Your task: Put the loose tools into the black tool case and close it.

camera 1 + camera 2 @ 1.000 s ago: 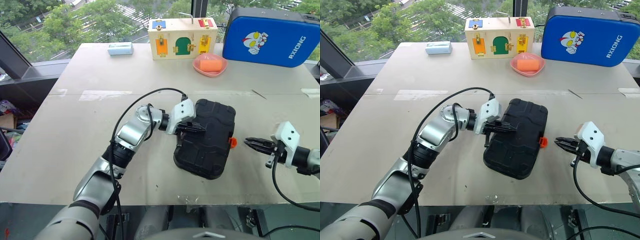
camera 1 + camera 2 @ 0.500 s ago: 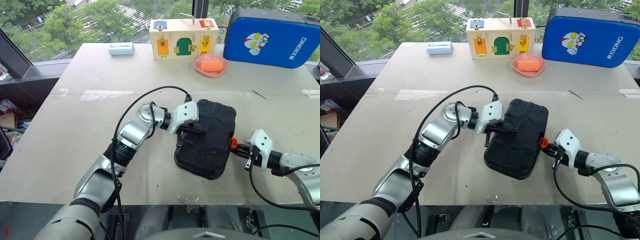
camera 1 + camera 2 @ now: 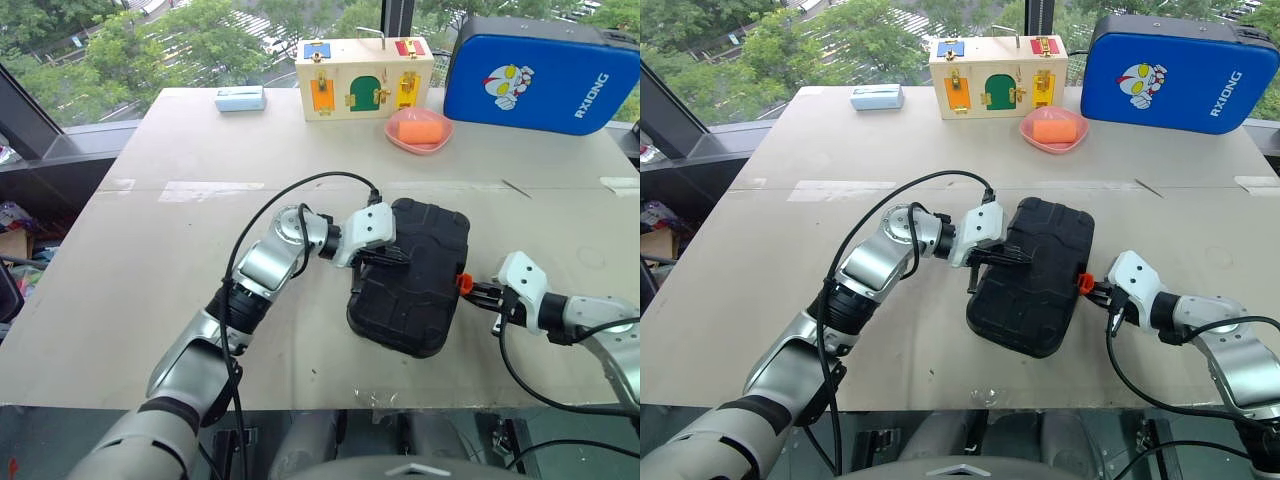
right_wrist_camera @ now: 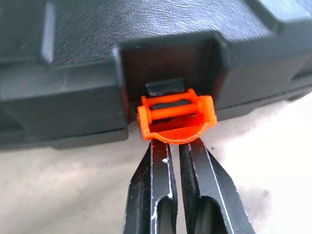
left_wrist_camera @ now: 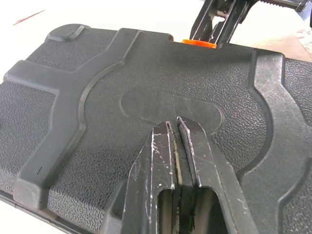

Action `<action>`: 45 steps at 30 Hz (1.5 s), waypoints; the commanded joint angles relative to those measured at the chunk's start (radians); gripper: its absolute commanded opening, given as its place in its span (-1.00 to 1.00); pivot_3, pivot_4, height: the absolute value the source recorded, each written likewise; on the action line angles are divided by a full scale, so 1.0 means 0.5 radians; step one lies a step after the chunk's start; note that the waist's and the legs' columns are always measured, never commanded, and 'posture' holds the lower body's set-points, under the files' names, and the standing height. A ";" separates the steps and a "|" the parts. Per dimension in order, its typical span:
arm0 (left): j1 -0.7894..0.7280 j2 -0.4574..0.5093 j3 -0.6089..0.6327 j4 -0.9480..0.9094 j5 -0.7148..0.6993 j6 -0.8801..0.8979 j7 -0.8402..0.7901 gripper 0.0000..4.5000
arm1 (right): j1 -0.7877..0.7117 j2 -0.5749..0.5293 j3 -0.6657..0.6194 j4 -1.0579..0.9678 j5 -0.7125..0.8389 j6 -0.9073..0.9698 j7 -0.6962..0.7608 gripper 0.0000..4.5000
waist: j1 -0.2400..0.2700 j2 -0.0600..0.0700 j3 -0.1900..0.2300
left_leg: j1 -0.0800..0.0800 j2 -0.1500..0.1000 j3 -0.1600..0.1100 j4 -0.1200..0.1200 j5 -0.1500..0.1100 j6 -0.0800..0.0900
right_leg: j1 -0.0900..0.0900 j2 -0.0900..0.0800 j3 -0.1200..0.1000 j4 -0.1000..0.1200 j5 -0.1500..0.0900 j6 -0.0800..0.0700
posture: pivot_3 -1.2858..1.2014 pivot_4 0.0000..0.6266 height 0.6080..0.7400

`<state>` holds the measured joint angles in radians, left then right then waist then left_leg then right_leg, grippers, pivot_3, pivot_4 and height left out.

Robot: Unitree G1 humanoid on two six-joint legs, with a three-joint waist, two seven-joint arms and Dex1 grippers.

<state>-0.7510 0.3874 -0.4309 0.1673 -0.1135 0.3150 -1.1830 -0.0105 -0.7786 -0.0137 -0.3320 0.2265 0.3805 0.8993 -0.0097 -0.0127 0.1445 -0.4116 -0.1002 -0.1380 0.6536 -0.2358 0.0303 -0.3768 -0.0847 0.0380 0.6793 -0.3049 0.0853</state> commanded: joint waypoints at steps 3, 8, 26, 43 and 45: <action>0.108 -0.012 -0.187 0.118 0.144 0.078 -0.011 -0.94 | -0.142 0.048 -0.028 -0.252 0.085 -0.222 0.059 -1.00 | -0.001 0.000 0.000 | 0.000 0.000 0.000 0.000 0.000 0.000 | 0.000 0.000 0.000 0.000 0.000 0.000 | 0.03 -0.52 0.93; 0.108 -0.018 -0.187 0.130 0.147 0.070 -0.009 -0.94 | -0.160 0.070 -0.002 -0.325 0.105 -0.215 0.081 -1.00 | -0.002 0.000 0.000 | 0.000 0.000 0.000 0.000 0.000 0.000 | 0.000 -0.001 0.001 0.000 0.000 0.000 | 0.03 -0.52 0.93; 0.117 -0.052 -0.206 0.142 0.164 0.067 -0.012 -0.94 | -0.230 -0.040 0.060 -0.360 -0.072 -0.427 0.238 -1.00 | -0.009 0.001 0.000 | 0.000 0.001 0.000 0.000 0.000 0.000 | 0.000 0.002 0.001 0.000 0.000 0.000 | 0.03 -0.52 0.93; 0.141 -0.052 -0.116 0.115 0.155 0.089 0.006 -0.94 | -0.389 -0.089 0.039 -0.197 -0.168 -0.550 0.378 -1.00 | -0.028 -0.004 -0.009 | 0.031 0.004 -0.005 -0.013 -0.006 0.008 | 0.026 0.008 0.004 -0.010 -0.001 -0.001 | 0.03 -0.52 0.93; 0.179 0.012 0.018 0.009 0.046 0.231 0.014 -0.94 | -0.314 -0.130 -0.135 -0.185 -0.030 -0.453 0.368 -1.00 | -0.010 -0.005 -0.010 | 0.027 0.004 -0.009 -0.013 -0.002 -0.001 | 0.026 0.009 0.003 -0.018 -0.001 -0.001 | 0.03 -0.52 0.93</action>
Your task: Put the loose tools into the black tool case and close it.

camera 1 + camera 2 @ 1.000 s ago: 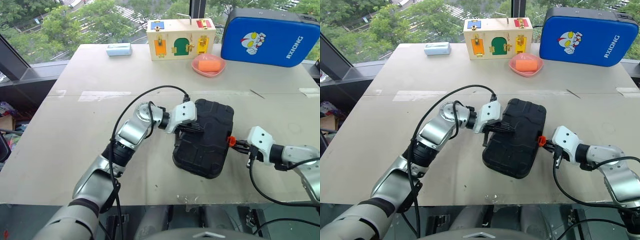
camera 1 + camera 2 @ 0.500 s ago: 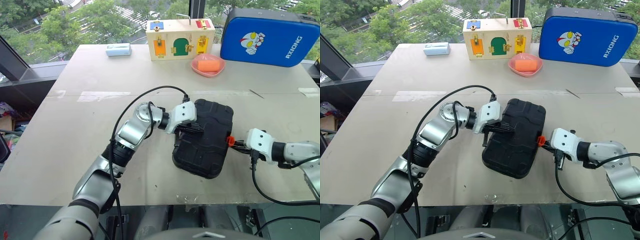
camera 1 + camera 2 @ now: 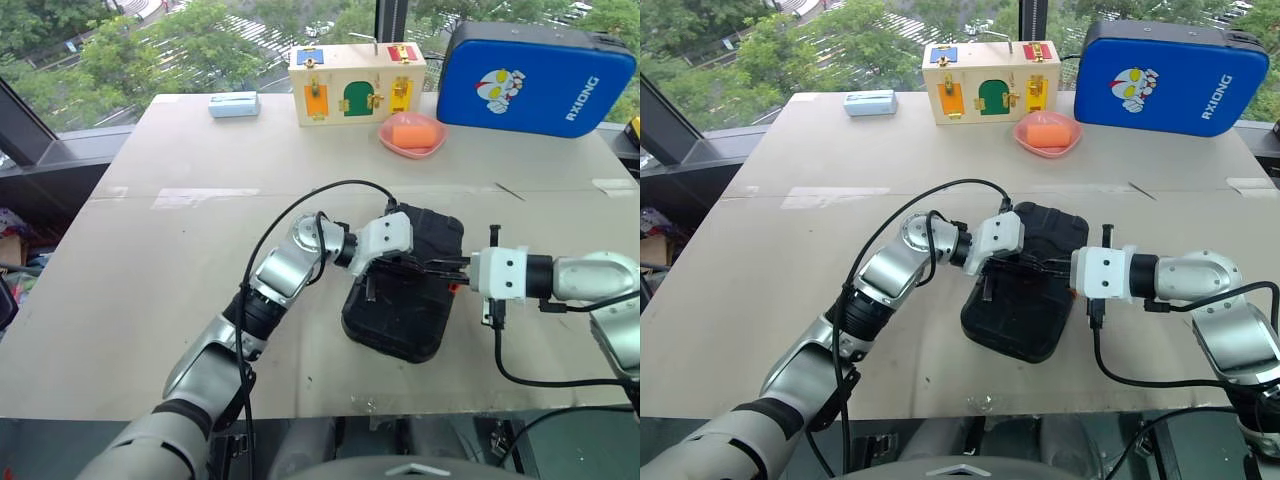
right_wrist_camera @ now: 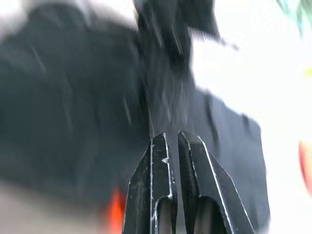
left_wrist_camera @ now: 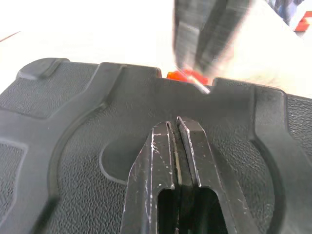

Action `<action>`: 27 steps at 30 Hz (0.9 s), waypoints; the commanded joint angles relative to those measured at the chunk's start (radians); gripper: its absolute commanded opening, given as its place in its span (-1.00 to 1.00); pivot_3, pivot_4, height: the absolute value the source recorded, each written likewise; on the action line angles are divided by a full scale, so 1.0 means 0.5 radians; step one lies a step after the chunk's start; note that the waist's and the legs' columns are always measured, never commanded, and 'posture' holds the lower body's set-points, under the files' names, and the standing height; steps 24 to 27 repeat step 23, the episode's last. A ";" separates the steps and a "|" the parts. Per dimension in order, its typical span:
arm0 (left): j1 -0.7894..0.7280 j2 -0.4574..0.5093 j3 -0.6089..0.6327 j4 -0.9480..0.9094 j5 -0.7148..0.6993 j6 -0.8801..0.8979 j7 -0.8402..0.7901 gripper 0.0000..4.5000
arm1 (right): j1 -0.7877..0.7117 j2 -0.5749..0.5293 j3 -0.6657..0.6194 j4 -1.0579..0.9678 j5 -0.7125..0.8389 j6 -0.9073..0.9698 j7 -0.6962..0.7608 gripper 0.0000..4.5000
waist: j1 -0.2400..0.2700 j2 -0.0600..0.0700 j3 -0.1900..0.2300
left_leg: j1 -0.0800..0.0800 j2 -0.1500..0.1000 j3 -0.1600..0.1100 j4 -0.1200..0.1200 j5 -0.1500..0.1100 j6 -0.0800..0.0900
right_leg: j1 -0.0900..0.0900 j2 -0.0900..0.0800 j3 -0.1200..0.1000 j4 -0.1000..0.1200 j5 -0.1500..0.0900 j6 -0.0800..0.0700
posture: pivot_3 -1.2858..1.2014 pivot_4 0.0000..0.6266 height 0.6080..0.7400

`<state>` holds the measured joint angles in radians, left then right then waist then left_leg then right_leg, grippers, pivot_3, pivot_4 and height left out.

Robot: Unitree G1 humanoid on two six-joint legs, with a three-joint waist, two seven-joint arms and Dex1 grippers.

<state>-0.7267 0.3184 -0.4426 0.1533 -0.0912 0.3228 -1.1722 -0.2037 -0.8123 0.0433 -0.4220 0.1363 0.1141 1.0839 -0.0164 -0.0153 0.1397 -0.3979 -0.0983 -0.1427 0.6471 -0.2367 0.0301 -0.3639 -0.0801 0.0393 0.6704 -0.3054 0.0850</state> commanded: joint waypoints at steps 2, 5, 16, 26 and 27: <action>0.200 0.297 0.263 -0.135 -0.179 0.388 -0.042 -0.69 | 0.112 -0.081 -0.523 0.077 0.400 0.256 -0.006 -1.00 | -0.014 0.002 -0.001 | -0.001 -0.002 0.000 -0.002 0.000 0.000 | -0.002 -0.001 0.009 -0.002 0.000 0.000 | 0.03 -0.52 0.93; 0.356 0.621 0.606 -0.367 -0.458 0.570 -0.171 -0.23 | 0.247 -0.200 -0.860 0.206 0.744 0.455 0.222 -0.63 | -0.034 0.003 0.001 | 0.001 -0.002 -0.003 -0.008 0.000 0.000 | -0.007 -0.005 0.015 0.000 0.001 -0.001 | 0.03 -0.52 0.93; 0.850 1.484 1.469 -0.612 -0.933 0.820 -0.435 1.00 | 0.418 -0.705 -1.094 0.912 0.901 0.484 0.983 0.96 | 0.016 0.017 0.017 | -0.002 -0.005 -0.003 -0.020 -0.005 0.008 | -0.013 -0.013 0.011 -0.008 0.000 -0.002 | 0.03 -0.52 0.93; 0.945 1.416 1.499 -0.815 -1.025 0.825 -0.252 1.00 | 0.233 -0.644 -0.937 0.911 0.897 0.443 0.931 0.96 | 0.011 0.018 0.017 | -0.003 -0.004 -0.003 -0.023 -0.005 0.007 | -0.012 -0.014 0.010 -0.011 0.000 -0.002 | 0.03 -0.52 0.93; 0.945 1.416 1.499 -0.815 -1.025 0.825 -0.252 1.00 | 0.233 -0.644 -0.937 0.911 0.897 0.443 0.931 0.96 | 0.011 0.018 0.017 | -0.003 -0.004 -0.003 -0.023 -0.005 0.007 | -0.012 -0.014 0.010 -0.011 0.000 -0.002 | 0.03 -0.52 0.93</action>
